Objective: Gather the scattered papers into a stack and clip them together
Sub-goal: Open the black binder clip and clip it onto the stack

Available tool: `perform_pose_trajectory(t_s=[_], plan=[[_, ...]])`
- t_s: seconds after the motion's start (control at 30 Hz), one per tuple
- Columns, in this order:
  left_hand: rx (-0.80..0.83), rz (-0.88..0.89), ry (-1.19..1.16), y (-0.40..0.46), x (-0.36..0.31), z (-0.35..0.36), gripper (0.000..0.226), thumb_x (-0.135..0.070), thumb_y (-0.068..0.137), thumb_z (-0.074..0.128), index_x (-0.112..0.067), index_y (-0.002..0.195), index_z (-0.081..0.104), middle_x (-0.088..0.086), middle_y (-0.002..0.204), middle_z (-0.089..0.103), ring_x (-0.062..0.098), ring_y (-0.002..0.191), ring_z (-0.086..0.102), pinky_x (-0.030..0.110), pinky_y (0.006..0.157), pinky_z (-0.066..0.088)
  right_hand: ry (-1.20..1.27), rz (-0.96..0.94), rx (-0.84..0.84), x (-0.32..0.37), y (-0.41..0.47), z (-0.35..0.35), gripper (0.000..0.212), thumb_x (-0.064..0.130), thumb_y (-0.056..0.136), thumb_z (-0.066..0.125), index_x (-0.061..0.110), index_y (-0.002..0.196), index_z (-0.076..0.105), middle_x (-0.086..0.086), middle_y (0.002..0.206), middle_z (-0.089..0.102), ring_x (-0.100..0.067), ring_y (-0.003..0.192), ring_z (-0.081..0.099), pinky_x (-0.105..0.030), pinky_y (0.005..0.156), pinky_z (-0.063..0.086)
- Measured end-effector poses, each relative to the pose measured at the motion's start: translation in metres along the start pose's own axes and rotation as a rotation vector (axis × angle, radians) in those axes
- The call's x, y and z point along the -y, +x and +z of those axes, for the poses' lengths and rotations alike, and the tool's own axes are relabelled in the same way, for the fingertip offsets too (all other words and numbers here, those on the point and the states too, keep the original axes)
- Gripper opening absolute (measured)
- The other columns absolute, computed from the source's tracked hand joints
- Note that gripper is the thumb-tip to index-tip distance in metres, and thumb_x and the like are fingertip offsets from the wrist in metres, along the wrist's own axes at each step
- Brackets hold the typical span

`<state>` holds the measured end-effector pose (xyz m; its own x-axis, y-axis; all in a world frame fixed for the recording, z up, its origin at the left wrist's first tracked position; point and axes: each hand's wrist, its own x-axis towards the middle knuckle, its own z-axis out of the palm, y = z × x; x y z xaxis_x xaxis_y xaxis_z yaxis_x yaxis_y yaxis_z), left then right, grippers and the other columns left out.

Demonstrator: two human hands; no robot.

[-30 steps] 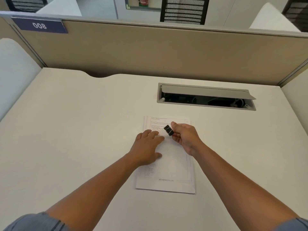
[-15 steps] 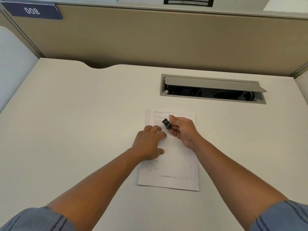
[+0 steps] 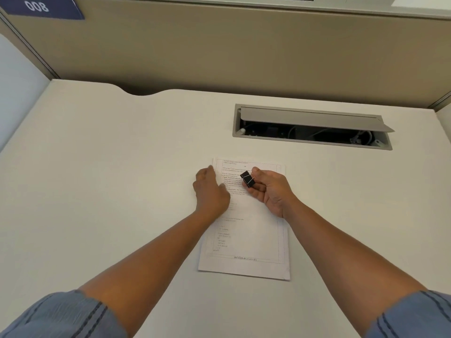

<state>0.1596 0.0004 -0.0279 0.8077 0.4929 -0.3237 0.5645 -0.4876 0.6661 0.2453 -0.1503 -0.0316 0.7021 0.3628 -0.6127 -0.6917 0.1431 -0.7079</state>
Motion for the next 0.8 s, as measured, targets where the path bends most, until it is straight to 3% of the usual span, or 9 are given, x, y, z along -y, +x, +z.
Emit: perform_pose_trajectory(t_s=[0.1,0.17,0.27,0.33,0.43,0.53,0.63,0.7,0.8], plan=[[-0.008,-0.233,-0.271,0.013,-0.013,-0.010,0.040,-0.008,0.095,0.051,-0.010,0.134,0.045,0.011,0.145,0.043,0.029,0.117,0.049,0.036,0.087,0.049,0.037,-0.001,0.009,0.000,0.000,-0.001,0.048,0.021,0.094,0.072,-0.012,0.125,0.057,-0.022,0.102,0.076,-0.030,0.092,0.074,-0.036,0.083,0.062],[0.012,-0.318,-0.381,0.019,-0.016,-0.015,0.033,-0.007,0.091,0.051,-0.014,0.124,0.047,0.006,0.132,0.050,0.025,0.104,0.053,0.032,0.073,0.050,0.062,-0.002,0.011,0.000,0.000,-0.003,0.046,0.020,0.095,0.071,-0.012,0.124,0.056,-0.022,0.101,0.076,-0.030,0.091,0.074,-0.038,0.086,0.061],[0.071,-0.380,-0.318,0.024,-0.017,-0.018,0.035,-0.018,0.089,0.056,-0.023,0.124,0.051,0.003,0.132,0.046,0.028,0.116,0.050,0.040,0.094,0.051,0.075,-0.009,0.020,0.000,-0.002,-0.003,0.043,0.018,0.095,0.070,-0.011,0.123,0.057,-0.021,0.100,0.076,-0.029,0.089,0.075,-0.038,0.086,0.061],[0.101,-0.409,-0.254,0.021,-0.022,-0.017,0.026,-0.020,0.093,0.055,-0.023,0.118,0.048,0.002,0.123,0.036,0.025,0.111,0.038,0.036,0.087,0.042,0.083,-0.012,0.024,0.000,-0.003,-0.003,0.041,0.018,0.096,0.070,-0.011,0.122,0.057,-0.022,0.100,0.076,-0.029,0.088,0.075,-0.037,0.085,0.061],[0.097,-0.394,-0.247,0.020,-0.026,-0.010,0.039,-0.016,0.092,0.052,-0.020,0.130,0.043,0.004,0.124,0.031,0.023,0.108,0.029,0.035,0.085,0.036,0.107,-0.011,0.030,0.001,-0.004,-0.002,0.041,0.016,0.096,0.070,-0.011,0.123,0.056,-0.022,0.102,0.076,-0.029,0.087,0.075,-0.037,0.084,0.062],[0.094,-0.318,-0.326,0.018,-0.024,-0.010,0.041,-0.013,0.091,0.057,-0.022,0.122,0.033,0.004,0.124,0.046,0.025,0.112,0.049,0.040,0.086,0.053,0.127,-0.008,0.034,0.001,-0.004,-0.002,0.039,0.015,0.096,0.069,-0.010,0.122,0.056,-0.023,0.103,0.076,-0.028,0.085,0.075,-0.037,0.083,0.062],[0.109,-0.328,-0.498,0.020,-0.017,-0.017,0.048,-0.016,0.095,0.065,-0.019,0.126,0.028,0.007,0.112,0.057,0.024,0.096,0.066,0.037,0.067,0.059,0.136,-0.007,0.037,0.001,-0.004,-0.003,0.038,0.015,0.096,0.069,-0.010,0.122,0.056,-0.023,0.102,0.076,-0.028,0.084,0.075,-0.038,0.084,0.062],[0.127,-0.374,-0.621,0.024,-0.011,-0.022,0.040,-0.022,0.098,0.068,-0.008,0.125,0.042,0.009,0.107,0.066,0.024,0.087,0.072,0.036,0.061,0.059,0.145,-0.005,0.036,0.001,-0.004,-0.003,0.039,0.015,0.096,0.069,-0.010,0.123,0.056,-0.023,0.103,0.076,-0.029,0.085,0.075,-0.039,0.085,0.062],[0.222,-0.387,-0.726,0.032,-0.007,-0.025,0.031,-0.035,0.104,0.057,-0.007,0.113,0.065,0.010,0.103,0.078,0.028,0.088,0.077,0.046,0.077,0.063,0.138,-0.001,0.030,0.001,-0.003,-0.004,0.041,0.014,0.095,0.069,-0.011,0.125,0.056,-0.025,0.107,0.075,-0.030,0.088,0.075,-0.038,0.084,0.063]])
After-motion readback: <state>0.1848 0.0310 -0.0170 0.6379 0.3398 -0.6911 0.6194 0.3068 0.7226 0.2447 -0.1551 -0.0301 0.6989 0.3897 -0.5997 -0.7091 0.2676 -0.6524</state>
